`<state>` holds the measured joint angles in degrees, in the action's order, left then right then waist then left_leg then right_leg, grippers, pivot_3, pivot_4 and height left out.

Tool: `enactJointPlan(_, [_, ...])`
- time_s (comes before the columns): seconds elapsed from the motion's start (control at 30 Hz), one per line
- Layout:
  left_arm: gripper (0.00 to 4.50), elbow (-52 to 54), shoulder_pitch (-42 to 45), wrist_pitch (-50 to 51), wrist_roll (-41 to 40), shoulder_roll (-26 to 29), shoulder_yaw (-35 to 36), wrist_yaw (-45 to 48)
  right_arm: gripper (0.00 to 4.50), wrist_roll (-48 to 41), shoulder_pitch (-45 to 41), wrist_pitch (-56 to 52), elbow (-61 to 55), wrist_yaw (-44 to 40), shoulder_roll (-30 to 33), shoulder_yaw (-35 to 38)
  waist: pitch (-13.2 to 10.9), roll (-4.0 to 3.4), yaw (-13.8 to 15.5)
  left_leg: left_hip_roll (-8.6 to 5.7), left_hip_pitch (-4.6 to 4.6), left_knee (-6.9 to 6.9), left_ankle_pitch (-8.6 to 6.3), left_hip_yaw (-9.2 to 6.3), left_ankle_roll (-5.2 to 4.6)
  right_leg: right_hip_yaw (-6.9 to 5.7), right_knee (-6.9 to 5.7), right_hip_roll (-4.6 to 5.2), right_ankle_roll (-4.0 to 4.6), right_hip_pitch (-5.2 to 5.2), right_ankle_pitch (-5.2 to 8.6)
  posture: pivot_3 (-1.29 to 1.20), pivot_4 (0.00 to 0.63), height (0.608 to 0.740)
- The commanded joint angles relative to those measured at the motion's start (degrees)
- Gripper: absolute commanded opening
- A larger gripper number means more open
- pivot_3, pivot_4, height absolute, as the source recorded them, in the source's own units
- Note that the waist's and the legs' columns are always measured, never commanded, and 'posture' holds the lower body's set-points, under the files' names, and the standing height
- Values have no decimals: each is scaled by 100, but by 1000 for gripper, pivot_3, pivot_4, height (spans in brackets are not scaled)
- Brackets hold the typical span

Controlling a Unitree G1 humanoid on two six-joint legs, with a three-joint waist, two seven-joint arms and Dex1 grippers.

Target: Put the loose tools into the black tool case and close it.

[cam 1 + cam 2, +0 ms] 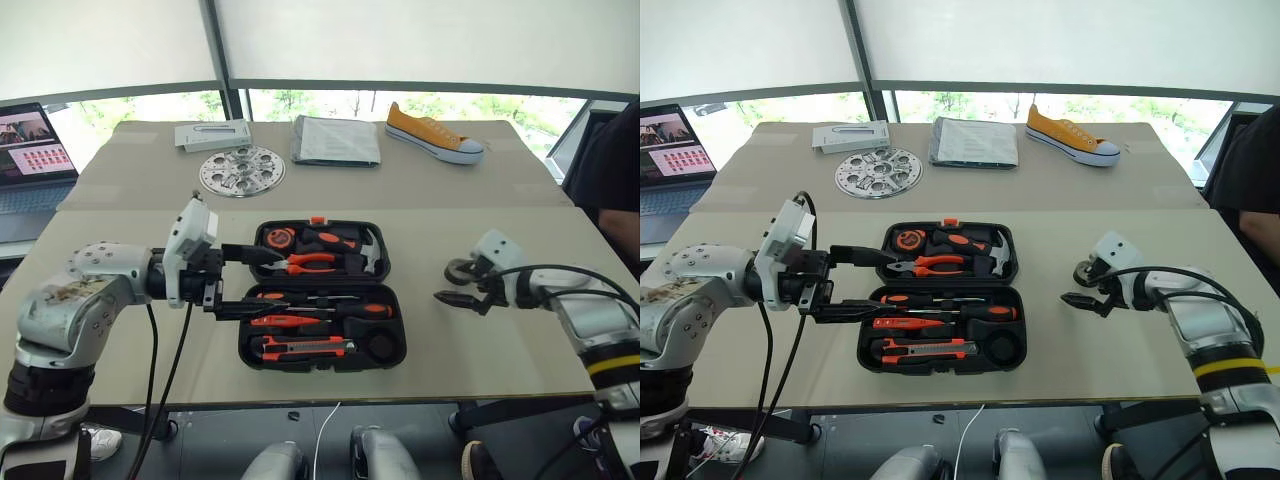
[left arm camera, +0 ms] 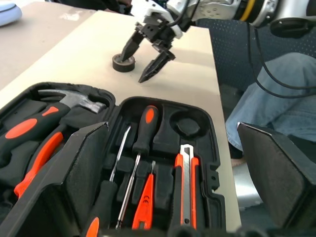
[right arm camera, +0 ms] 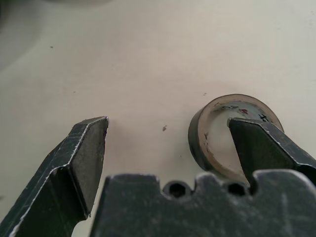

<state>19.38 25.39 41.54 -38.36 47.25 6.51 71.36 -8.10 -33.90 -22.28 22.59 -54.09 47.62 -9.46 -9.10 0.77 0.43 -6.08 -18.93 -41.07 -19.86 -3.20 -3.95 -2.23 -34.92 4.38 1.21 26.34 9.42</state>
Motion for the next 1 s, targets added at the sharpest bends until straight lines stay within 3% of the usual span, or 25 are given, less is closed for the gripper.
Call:
enactJointPlan(0.03, [4500,221,-58,-108,-101,145,62,3,3769,326,-296,324,535,3,-125,-45,0,0,-16,1,1,0,0,0,0,0,-1,-1,0,0,0,0,150,740])
enactJointPlan(0.33, [4500,354,-182,-104,-132,227,34,-13,582,482,-485,594,984,-148,-231,45,0,-1,-22,0,4,-1,0,-1,1,0,-2,0,1,-4,-1,0,150,740])
enactJointPlan(0.4, [4500,370,-207,-101,-136,256,21,11,43,428,-458,589,930,-221,-208,97,1,-1,-21,0,4,-1,0,-1,1,0,-3,0,1,-4,-1,0,150,740])
enactJointPlan(0.67, [4500,325,-216,-245,-66,440,17,161,43,-602,-138,67,-699,-1326,-87,600,-5,-9,-36,1,0,6,0,-2,1,0,-1,-1,1,3,0,0,150,740])
enactJointPlan(0.87, [4500,500,-722,-564,14,874,55,544,43,-1960,585,-950,-3944,-2116,287,517,-11,-21,-65,6,-3,21,0,-3,1,1,-4,-5,6,17,3,0,150,740])
enactJointPlan(1.0, [4500,555,-999,-949,200,1080,-147,844,43,-1505,913,-670,-4946,-2006,320,-157,-12,-20,-31,5,-3,16,-1,-6,0,-4,1,-4,7,7,4,0,150,740])
